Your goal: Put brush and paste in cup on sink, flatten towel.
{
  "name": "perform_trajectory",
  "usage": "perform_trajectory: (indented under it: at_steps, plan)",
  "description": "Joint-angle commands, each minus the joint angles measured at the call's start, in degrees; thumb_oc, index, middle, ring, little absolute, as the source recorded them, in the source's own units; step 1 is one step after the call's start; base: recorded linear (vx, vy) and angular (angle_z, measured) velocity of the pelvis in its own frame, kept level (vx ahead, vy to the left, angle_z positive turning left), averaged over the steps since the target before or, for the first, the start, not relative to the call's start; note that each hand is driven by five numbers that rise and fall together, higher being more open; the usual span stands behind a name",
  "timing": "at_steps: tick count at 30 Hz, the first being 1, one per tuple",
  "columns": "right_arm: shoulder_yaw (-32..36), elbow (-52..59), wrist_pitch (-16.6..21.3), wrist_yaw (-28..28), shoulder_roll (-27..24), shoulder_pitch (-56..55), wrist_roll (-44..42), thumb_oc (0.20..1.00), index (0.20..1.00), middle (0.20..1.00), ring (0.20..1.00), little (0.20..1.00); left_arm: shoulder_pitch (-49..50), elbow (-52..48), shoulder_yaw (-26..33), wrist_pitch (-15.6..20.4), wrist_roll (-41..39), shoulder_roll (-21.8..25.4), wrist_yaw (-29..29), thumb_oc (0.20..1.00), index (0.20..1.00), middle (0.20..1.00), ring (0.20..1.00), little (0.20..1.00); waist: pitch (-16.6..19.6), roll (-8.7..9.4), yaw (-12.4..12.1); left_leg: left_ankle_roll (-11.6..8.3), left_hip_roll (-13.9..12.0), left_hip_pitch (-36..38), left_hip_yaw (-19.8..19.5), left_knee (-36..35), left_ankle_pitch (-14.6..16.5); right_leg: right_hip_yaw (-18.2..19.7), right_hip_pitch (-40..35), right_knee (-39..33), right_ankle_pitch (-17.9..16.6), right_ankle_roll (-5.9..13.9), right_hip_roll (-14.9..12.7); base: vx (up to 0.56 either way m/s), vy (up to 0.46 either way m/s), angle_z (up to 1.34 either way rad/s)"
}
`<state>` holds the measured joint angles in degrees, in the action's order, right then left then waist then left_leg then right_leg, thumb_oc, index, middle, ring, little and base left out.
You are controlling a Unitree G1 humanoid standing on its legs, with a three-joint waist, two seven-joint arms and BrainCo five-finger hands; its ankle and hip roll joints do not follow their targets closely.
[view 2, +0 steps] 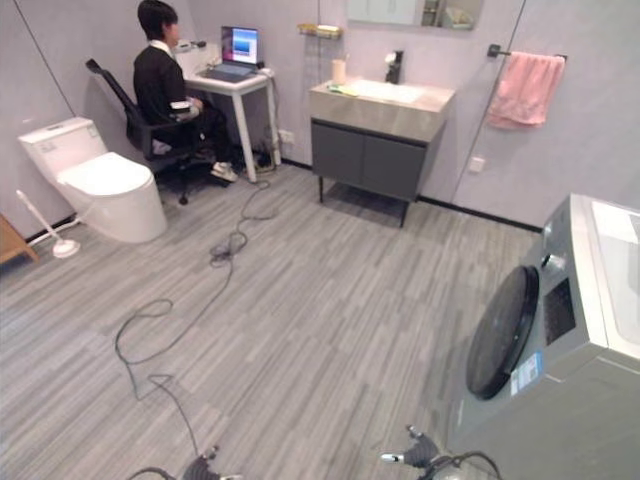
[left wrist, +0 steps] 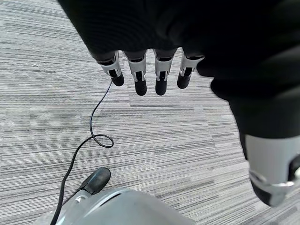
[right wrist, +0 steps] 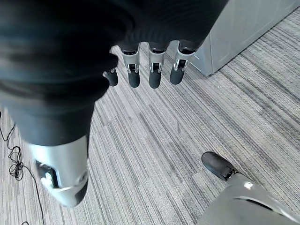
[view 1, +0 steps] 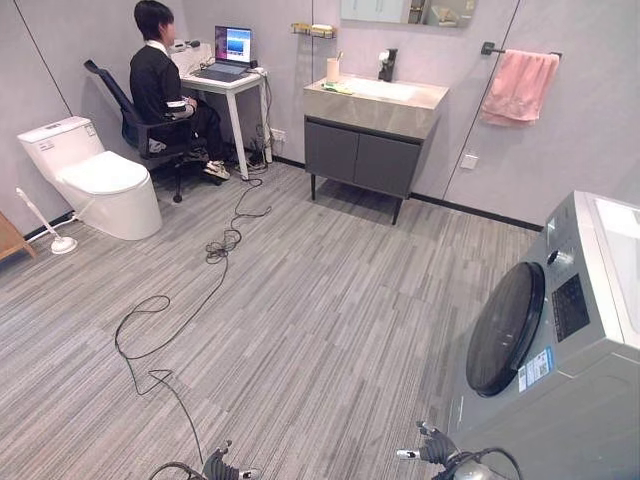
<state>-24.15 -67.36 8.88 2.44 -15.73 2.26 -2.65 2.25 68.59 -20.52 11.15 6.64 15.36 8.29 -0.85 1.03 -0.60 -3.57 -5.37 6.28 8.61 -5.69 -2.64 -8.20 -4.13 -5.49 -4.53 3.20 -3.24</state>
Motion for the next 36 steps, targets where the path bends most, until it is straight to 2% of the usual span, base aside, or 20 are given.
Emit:
perform_trajectory:
  at_steps: [1, 4, 9, 14, 23, 30, 36]
  plan:
    - [0.04, -2.52, 1.65, 1.48, 0.47, 4.04, -1.13, 1.0, 1.0, 1.0, 1.0, 1.0, -4.89, 3.05, -1.36, 0.74, -0.36, -0.46, 0.74, 1.0, 1.0, 1.0, 1.0, 1.0, -2.31, 0.99, -0.07, 0.59, 1.83, 0.72, 1.32, 1.05, 0.63, -0.05, -2.12, 4.97, 5.25, 2.99, -2.48, 0.0, 0.0, 0.0]
    - [0.7, -1.81, 1.85, 2.03, 0.71, 3.93, -2.39, 1.0, 1.0, 1.0, 1.0, 1.0, -5.45, 2.8, -0.68, 0.56, -2.67, -0.8, 0.81, 1.0, 1.0, 1.0, 1.0, 1.0, -3.16, 1.17, 0.48, 0.86, 1.52, -0.08, 1.9, 5.21, 2.11, 0.41, -0.99, 9.16, 6.65, 2.57, -2.41, -0.02, -0.003, -0.06]
    - [1.72, 1.35, 2.28, 2.73, 0.0, 4.21, -4.55, 1.0, 1.0, 1.0, 1.0, 1.0, -7.94, 0.63, -1.33, 0.63, -4.3, -0.15, 1.22, 1.0, 1.0, 1.0, 1.0, 1.0, -6.89, 1.89, 1.92, -0.12, -0.42, -7.33, 2.77, 18.0, 6.14, -0.58, 6.0, 21.6, 10.33, 2.53, -3.11, -0.12, -0.009, -0.06]
    - [2.72, 1.63, 2.57, 2.95, -0.3, 4.21, -5.73, 1.0, 1.0, 1.0, 1.0, 1.0, -9.2, 0.17, -2.3, 0.73, -3.85, 0.0, 1.25, 1.0, 1.0, 1.0, 1.0, 1.0, -6.97, 2.12, 3.08, -0.88, -2.62, -11.61, 4.27, 24.64, 8.92, -1.46, 10.28, 27.71, 12.31, 2.71, -4.29, -0.03, -0.012, 0.07]
    - [2.0, -0.58, 2.25, 2.86, 0.32, 4.7, -4.49, 1.0, 1.0, 1.0, 1.0, 1.0, -9.03, 1.17, -2.4, 0.86, -3.55, -0.3, 0.7, 1.0, 1.0, 1.0, 1.0, 1.0, -6.74, 2.15, 2.78, -0.51, -2.25, -9.91, 5.19, 23.6, 9.27, -1.62, 8.75, 25.87, 11.86, 3.07, -4.46, 0.04, 0.014, -0.02]
    - [0.93, -1.17, 1.64, 2.72, 0.58, 5.89, -2.91, 1.0, 1.0, 1.0, 1.0, 1.0, -9.33, 2.13, -2.93, 0.55, -2.86, -0.11, -0.44, 1.0, 1.0, 1.0, 1.0, 1.0, -7.27, 2.15, 2.09, 0.12, -1.03, -9.32, 5.28, 22.84, 9.19, -1.62, 7.14, 23.18, 10.82, 3.31, -4.69, 0.04, 0.037, 0.02]
    - [1.47, -1.48, 1.51, 2.62, 0.14, 6.19, -3.71, 1.0, 1.0, 1.0, 1.0, 1.0, -9.55, 1.46, -3.46, 0.76, -2.29, 0.08, -1.11, 1.0, 1.0, 1.0, 1.0, 1.0, -6.72, 1.71, 1.82, 0.98, 1.12, -8.63, 5.07, 20.94, 8.76, -0.66, 4.83, 18.49, 9.39, 3.7, -4.97, 0.1, 0.094, 0.03]
